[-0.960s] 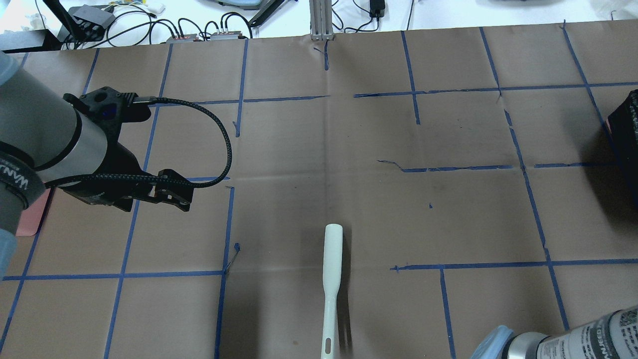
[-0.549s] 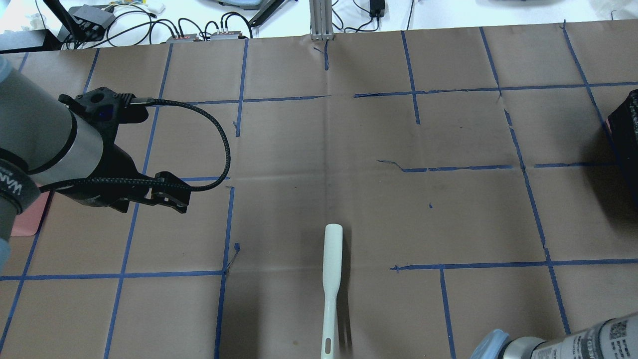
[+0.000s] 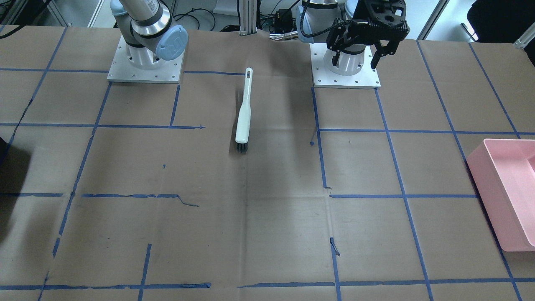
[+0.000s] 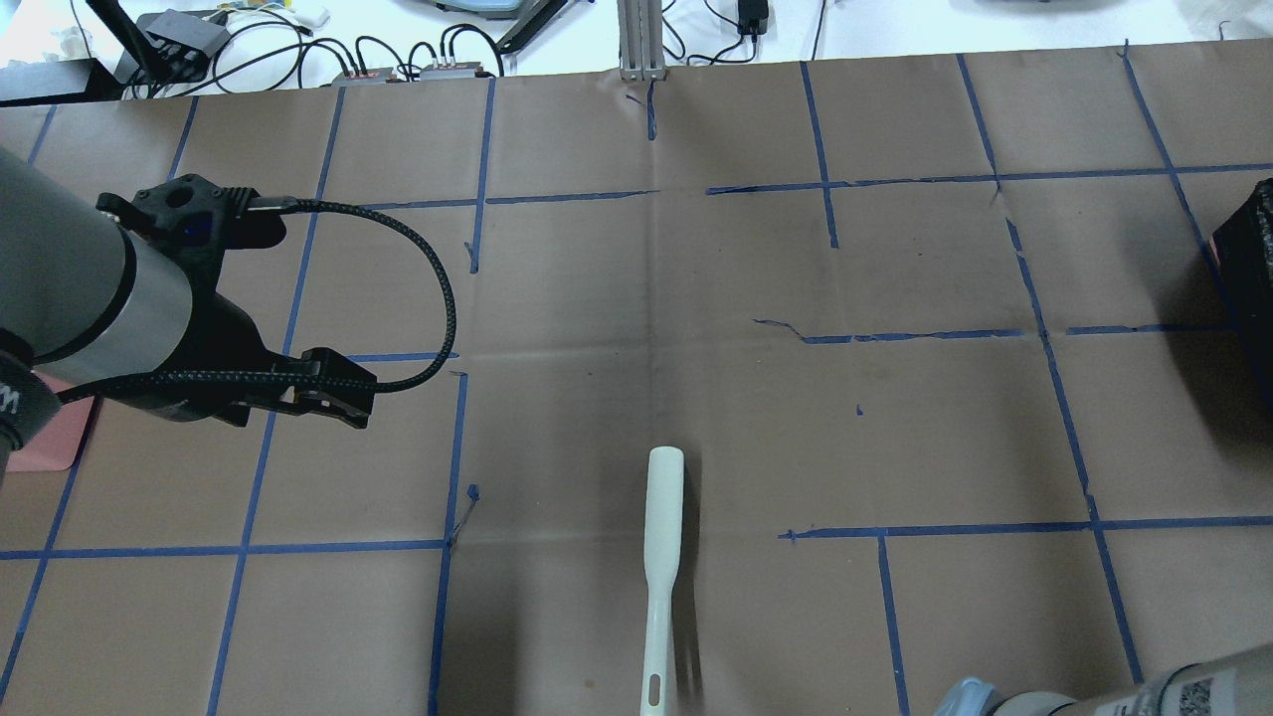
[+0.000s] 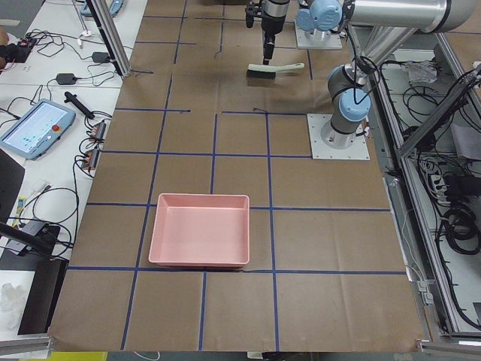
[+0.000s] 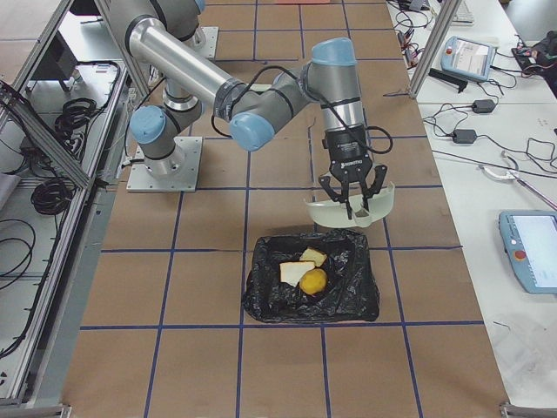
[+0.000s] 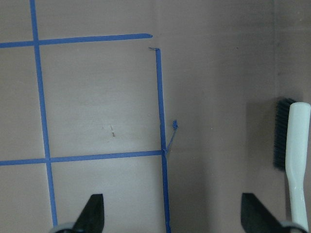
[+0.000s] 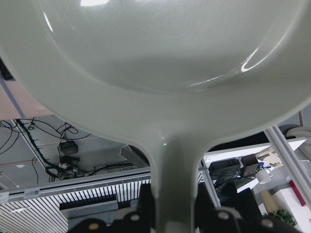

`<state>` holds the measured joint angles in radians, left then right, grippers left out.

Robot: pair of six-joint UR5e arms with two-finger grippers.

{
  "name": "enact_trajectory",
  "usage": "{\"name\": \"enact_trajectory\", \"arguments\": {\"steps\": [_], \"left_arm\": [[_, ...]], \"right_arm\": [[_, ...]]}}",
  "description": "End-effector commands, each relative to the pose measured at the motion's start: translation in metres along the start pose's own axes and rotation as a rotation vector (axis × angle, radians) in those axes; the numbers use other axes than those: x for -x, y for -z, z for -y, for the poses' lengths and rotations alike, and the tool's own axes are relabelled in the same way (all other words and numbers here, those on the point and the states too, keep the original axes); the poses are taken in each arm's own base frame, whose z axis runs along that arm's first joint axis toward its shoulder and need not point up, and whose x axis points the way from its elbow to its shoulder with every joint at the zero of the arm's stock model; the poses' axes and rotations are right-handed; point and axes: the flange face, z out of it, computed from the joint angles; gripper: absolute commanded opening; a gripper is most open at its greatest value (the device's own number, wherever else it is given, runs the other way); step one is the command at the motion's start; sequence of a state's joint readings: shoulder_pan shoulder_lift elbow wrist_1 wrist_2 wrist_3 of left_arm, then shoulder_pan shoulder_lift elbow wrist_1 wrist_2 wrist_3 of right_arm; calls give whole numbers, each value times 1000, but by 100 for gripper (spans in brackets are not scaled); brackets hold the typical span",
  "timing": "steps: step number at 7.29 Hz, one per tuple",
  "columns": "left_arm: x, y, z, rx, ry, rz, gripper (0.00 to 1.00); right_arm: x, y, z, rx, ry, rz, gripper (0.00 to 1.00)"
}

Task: Sweep and dump trash in nearest bin
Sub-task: 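Raise the left gripper away from the brush while the right holds the dustpan, then bring the empty dustpan back over the table with the right gripper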

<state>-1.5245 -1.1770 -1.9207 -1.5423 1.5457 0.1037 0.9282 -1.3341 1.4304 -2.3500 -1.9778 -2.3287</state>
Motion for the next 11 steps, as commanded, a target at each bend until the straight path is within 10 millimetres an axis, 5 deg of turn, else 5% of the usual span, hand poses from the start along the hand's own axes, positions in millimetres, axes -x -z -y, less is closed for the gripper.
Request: {"name": "enact_trajectory", "arguments": {"steps": [1, 4, 7, 11], "left_arm": [[1, -2, 1, -4, 1, 1, 100], [0, 3, -3, -16, 0, 2, 100], [0, 2, -4, -10, 2, 0, 100], [-1, 5, -11, -11, 0, 3, 100]], "right_arm": [[-19, 39, 47, -118, -144, 6, 4], [-38, 62, 108, -304, -340, 45, 4], [-57, 114, 194, -429, -507, 122, 4], [-55, 179, 311, -539, -841, 394, 4]]}}
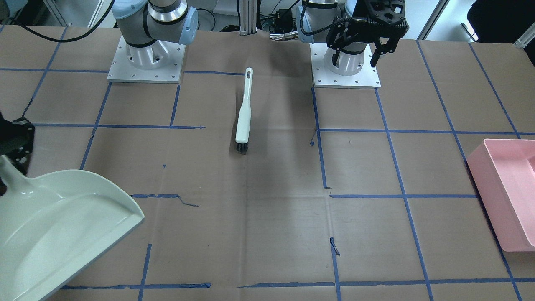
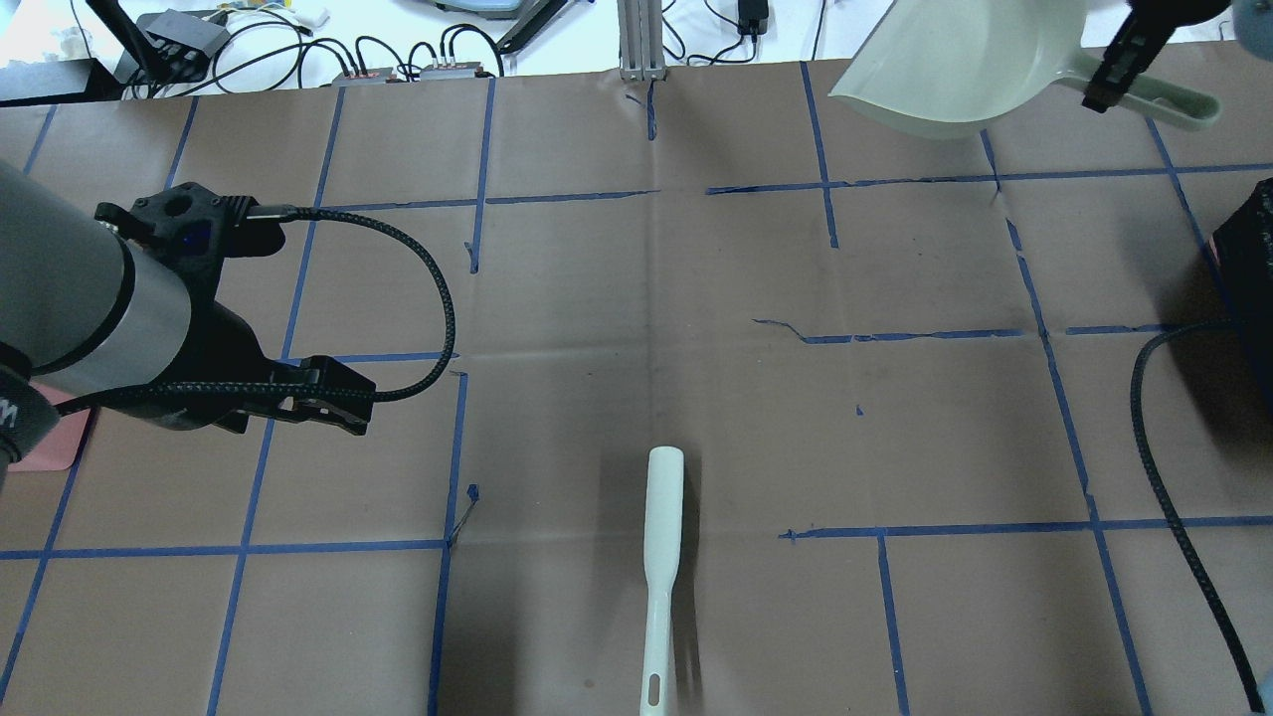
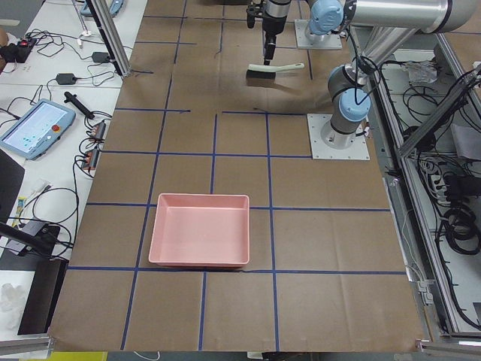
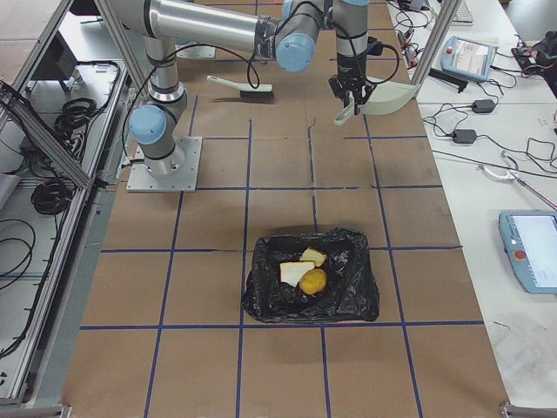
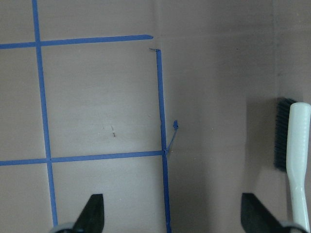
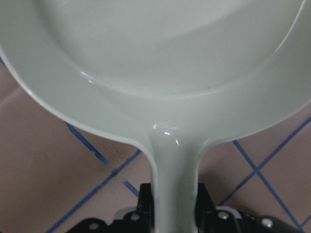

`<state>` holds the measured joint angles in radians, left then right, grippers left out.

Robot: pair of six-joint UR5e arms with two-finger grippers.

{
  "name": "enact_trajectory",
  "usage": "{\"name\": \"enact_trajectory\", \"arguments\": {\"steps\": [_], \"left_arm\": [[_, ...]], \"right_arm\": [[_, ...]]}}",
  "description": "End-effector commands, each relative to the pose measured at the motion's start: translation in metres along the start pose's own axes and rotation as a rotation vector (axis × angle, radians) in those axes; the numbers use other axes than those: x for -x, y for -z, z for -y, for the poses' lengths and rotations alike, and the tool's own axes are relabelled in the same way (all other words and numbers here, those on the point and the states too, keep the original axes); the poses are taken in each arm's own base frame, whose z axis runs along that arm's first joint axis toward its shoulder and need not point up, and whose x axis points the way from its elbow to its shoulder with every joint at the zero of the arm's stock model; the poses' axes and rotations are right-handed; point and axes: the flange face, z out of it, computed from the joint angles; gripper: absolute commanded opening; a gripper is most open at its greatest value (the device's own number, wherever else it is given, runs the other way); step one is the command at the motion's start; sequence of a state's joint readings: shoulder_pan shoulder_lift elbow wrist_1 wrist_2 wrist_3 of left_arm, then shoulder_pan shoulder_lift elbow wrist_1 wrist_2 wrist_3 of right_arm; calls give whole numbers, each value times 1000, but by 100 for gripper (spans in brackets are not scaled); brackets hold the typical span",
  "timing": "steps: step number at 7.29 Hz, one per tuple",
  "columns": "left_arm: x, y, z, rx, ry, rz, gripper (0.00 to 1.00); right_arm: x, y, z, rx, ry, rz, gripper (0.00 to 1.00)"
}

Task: Sweep and dump trash in nearest bin
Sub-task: 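Bring the empty dustpan back over the table with the right gripper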

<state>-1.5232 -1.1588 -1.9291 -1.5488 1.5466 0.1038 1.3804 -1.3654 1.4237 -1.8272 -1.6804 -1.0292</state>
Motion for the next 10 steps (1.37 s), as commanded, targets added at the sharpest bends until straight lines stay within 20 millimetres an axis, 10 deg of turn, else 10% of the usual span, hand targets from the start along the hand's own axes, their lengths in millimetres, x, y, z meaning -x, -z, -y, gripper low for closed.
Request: {"name": "enact_trajectory", "arguments": {"steps": [1, 6, 10], "left_arm": [[-1, 1, -6, -6, 2, -1, 100], [1, -9, -13, 9, 10, 23, 100], [1, -17, -15, 29, 12, 20, 100]], "right_arm": [[57, -12, 58, -12, -229, 95, 4], [193, -75, 174, 121, -539, 183, 4], [262, -111, 227, 194, -618, 243, 5]]}}
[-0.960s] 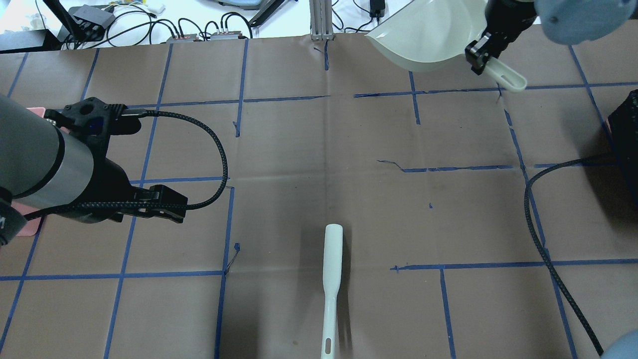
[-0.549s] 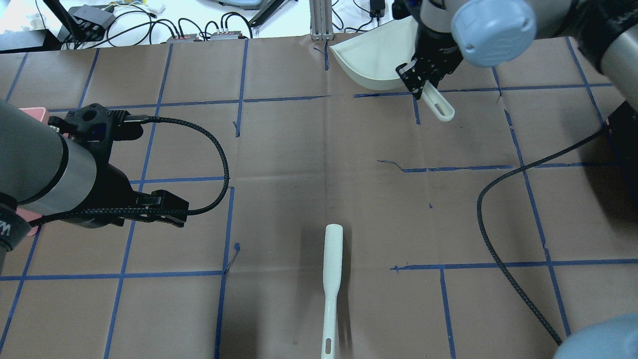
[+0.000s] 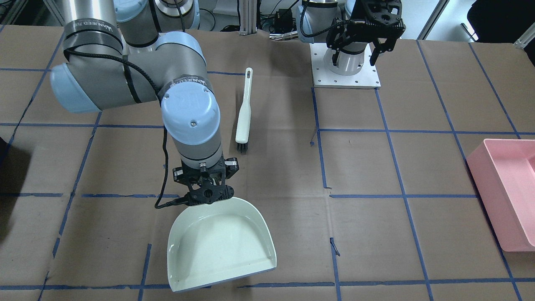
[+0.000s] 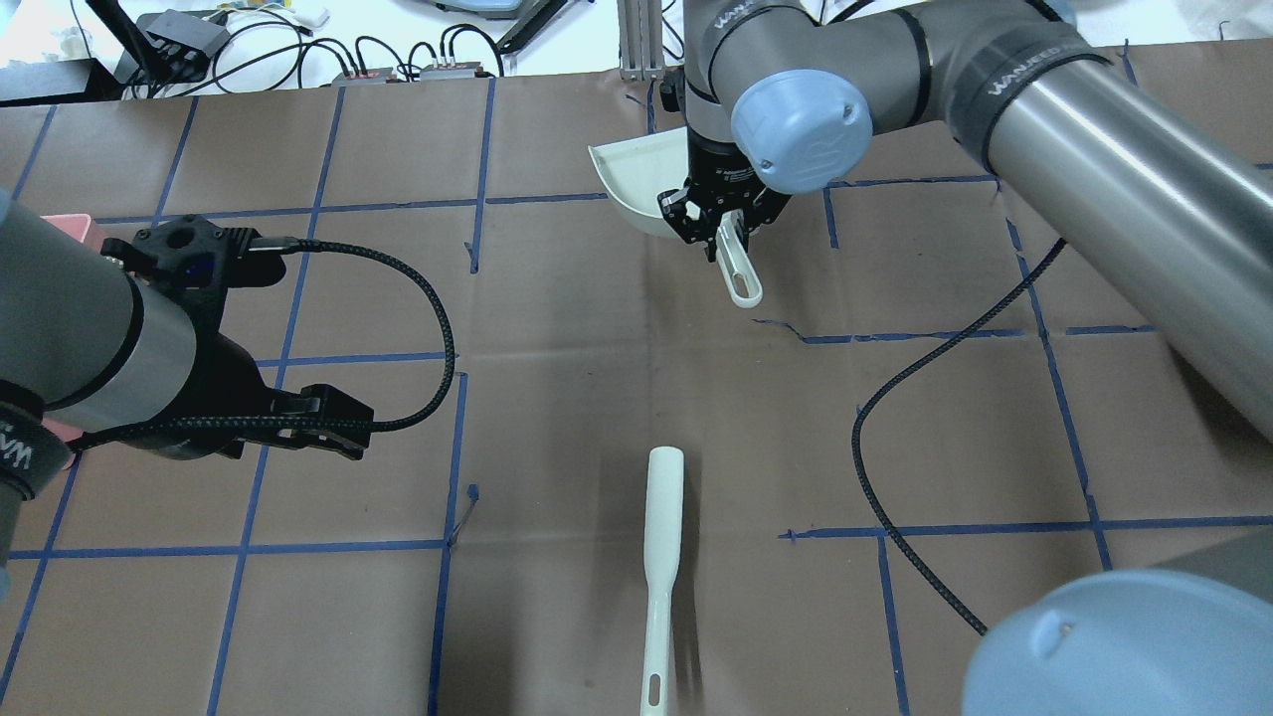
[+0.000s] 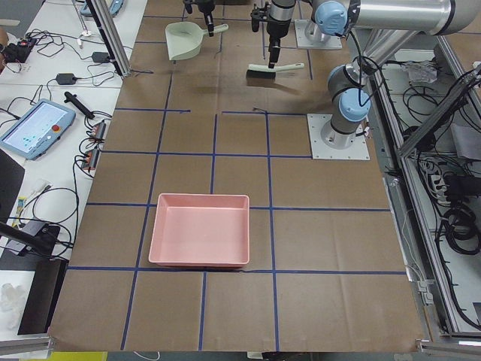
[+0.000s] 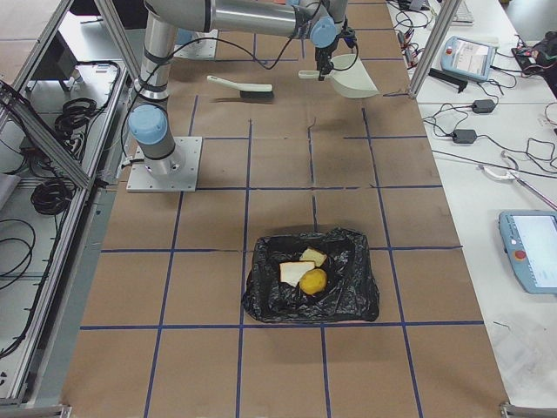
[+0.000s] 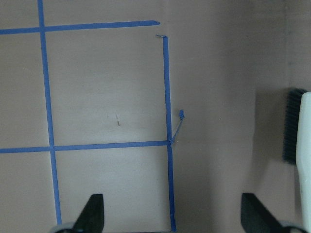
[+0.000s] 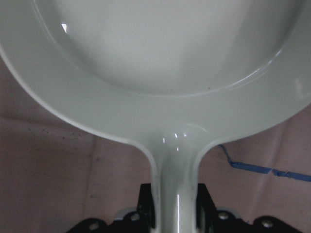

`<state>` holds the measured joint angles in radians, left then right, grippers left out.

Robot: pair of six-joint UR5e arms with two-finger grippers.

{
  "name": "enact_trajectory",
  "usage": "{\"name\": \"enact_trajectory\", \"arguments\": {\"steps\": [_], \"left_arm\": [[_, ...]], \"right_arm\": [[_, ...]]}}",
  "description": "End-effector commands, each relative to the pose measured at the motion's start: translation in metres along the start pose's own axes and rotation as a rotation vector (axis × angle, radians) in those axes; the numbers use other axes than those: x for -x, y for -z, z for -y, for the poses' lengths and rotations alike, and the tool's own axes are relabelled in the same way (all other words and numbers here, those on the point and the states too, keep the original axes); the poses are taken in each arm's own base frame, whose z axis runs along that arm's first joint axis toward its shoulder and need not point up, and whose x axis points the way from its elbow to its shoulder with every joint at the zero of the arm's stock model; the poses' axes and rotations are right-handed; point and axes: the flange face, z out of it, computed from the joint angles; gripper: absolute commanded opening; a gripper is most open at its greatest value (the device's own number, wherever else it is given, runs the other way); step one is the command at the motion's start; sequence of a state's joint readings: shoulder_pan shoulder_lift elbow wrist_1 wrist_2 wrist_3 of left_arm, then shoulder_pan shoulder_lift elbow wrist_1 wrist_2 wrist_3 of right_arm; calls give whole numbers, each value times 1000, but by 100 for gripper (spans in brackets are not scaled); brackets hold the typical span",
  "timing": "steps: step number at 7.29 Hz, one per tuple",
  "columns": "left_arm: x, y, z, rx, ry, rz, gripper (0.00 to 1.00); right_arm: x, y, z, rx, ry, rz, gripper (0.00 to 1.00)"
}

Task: Sweep and dump trash in nearest bin
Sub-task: 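Bring the empty dustpan back over the table with the right gripper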

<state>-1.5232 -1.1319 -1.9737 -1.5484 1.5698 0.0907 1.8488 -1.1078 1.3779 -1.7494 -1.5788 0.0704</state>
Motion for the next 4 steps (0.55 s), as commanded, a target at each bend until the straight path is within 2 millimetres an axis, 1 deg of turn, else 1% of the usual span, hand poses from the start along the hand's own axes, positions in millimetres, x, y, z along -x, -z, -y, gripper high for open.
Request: {"name": "enact_trajectory", "arguments": {"steps": [1, 2, 4], "left_arm": [[0, -13, -5, 27, -4, -2, 100], [0, -14, -6, 28, -4, -2, 100], [1, -13, -6, 19, 0, 18, 100]], "right_arm": [[40, -31, 6, 48, -22, 10, 5], [47, -42, 11, 71, -61, 25, 5], [50, -46, 20, 128, -119, 15, 5]]}}
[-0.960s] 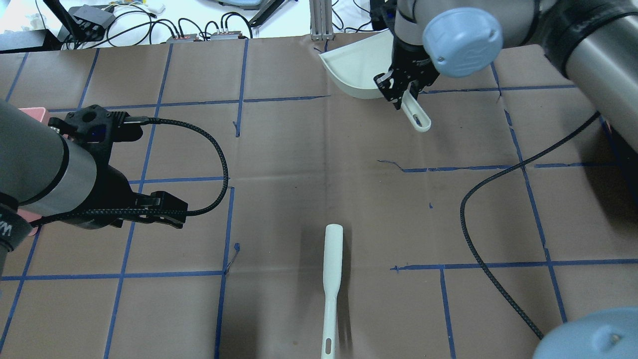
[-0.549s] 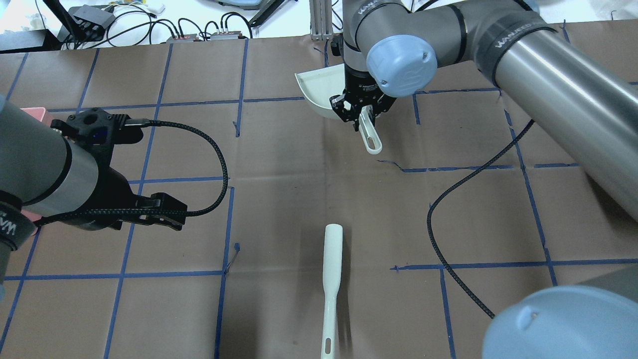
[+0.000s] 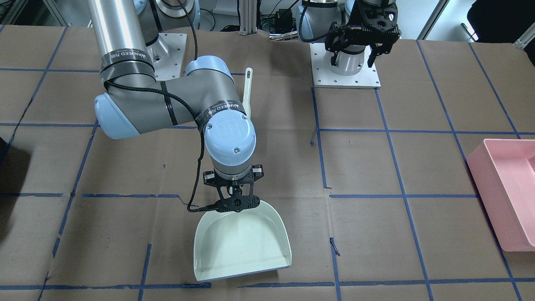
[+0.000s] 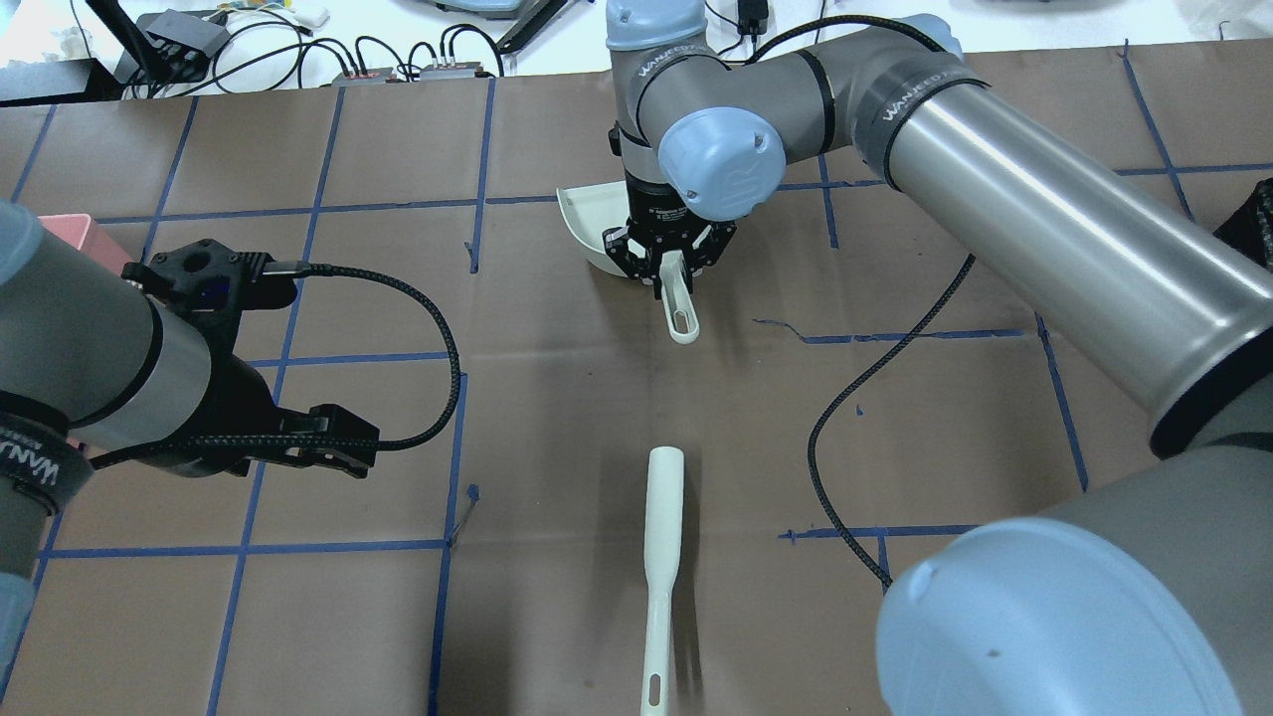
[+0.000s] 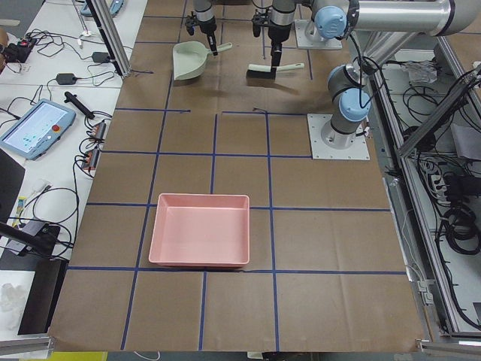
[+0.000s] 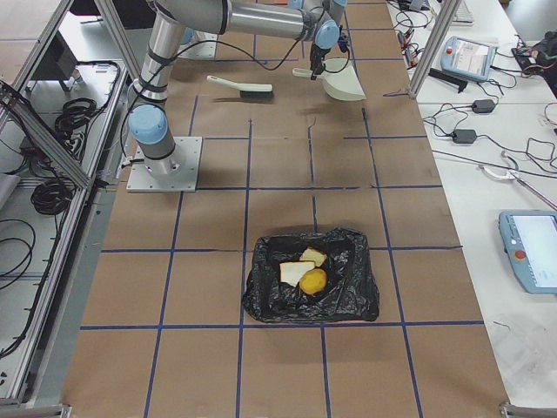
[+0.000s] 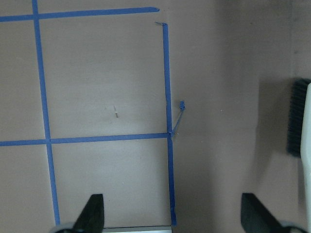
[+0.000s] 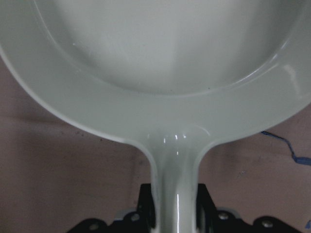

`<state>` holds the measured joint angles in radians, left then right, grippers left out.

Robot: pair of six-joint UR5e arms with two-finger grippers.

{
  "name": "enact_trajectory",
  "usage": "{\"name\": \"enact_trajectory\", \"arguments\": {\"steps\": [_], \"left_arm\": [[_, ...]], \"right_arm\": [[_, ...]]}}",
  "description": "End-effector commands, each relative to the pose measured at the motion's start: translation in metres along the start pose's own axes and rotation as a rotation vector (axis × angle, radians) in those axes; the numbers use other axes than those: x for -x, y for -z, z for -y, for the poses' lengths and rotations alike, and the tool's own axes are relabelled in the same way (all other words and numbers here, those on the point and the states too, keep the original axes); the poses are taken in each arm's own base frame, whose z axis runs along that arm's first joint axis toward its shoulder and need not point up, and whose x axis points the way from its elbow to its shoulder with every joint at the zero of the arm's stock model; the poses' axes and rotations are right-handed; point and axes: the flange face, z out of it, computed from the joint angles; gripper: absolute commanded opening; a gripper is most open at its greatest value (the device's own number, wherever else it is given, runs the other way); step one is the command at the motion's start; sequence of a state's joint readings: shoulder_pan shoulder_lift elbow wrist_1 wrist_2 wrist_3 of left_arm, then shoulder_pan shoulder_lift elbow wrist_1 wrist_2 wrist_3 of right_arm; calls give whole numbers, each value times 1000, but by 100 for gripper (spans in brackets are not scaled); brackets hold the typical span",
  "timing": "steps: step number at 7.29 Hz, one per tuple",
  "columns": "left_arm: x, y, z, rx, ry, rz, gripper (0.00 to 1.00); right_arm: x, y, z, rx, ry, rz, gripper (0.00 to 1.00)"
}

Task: Sweep and dump trash in nearest bin
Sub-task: 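Bring the empty dustpan back over the table with the right gripper, then lower the dustpan onto the table with the right gripper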

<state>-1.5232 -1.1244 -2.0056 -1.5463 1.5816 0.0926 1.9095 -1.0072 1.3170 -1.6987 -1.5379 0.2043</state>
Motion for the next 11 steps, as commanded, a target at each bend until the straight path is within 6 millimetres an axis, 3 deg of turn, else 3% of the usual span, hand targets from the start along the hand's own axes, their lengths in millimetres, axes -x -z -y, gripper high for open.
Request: {"name": "enact_trajectory", "arguments": {"steps": [1, 2, 5, 8, 11], "left_arm": [[1, 3, 0, -15, -1, 8, 100], [0, 5, -1, -22, 4, 3, 100], [-1, 12, -11, -50, 7, 6, 100], [-1, 6, -12, -36, 9, -1, 100], [-2, 4, -12, -34, 11, -9, 100]], "right_arm": [[5, -17, 16, 49, -50, -3, 5], [8, -26, 22, 57, -54, -3, 5], [14, -27, 26, 53, -71, 33, 5], [16, -42, 32, 63, -88, 31, 5], [19, -41, 31, 59, -104, 32, 5]]}}
